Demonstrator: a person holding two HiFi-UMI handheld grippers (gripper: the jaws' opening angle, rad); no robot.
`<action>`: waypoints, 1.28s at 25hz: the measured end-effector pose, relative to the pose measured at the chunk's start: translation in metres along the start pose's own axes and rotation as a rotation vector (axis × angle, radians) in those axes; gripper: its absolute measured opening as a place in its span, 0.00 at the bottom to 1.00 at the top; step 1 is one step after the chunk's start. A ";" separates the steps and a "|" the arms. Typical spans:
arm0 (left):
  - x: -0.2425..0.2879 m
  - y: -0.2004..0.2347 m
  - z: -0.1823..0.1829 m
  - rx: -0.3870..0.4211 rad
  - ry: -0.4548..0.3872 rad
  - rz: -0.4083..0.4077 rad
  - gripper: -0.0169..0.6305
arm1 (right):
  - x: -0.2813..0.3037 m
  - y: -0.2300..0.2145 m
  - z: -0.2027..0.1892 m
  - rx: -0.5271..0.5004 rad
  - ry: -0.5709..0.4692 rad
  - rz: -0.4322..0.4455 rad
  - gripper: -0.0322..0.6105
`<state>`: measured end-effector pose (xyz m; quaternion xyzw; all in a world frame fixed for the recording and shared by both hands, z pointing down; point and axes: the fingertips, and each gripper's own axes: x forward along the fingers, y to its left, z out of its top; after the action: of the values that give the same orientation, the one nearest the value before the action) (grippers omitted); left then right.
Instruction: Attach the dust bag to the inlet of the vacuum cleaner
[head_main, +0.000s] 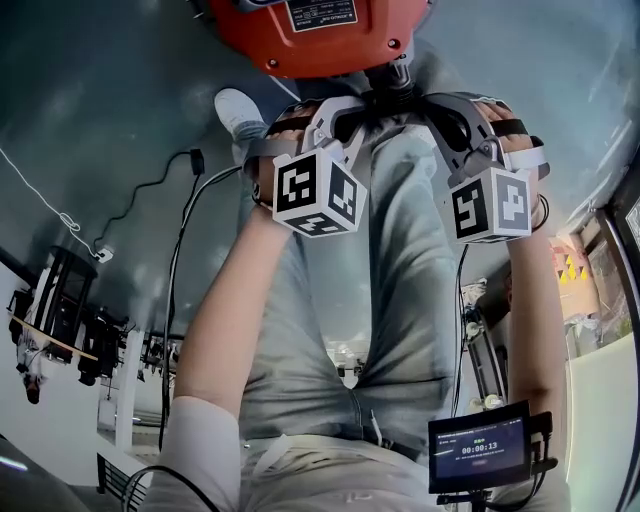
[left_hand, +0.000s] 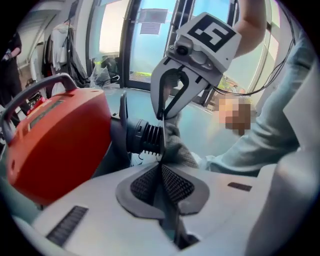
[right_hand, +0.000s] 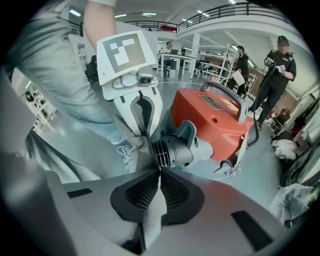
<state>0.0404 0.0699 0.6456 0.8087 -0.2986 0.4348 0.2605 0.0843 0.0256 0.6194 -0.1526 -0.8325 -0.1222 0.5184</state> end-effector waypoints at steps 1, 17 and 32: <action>-0.003 0.002 0.002 0.015 0.011 0.012 0.06 | -0.001 0.000 -0.001 -0.008 0.003 0.002 0.07; -0.028 0.001 0.000 0.054 0.055 -0.160 0.03 | 0.005 0.001 0.002 0.026 0.020 -0.001 0.07; -0.008 0.005 0.000 0.080 0.039 -0.069 0.06 | -0.011 -0.009 0.024 -0.061 0.068 -0.035 0.07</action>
<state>0.0334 0.0681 0.6392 0.8197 -0.2475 0.4528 0.2485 0.0656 0.0247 0.5987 -0.1497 -0.8129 -0.1617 0.5391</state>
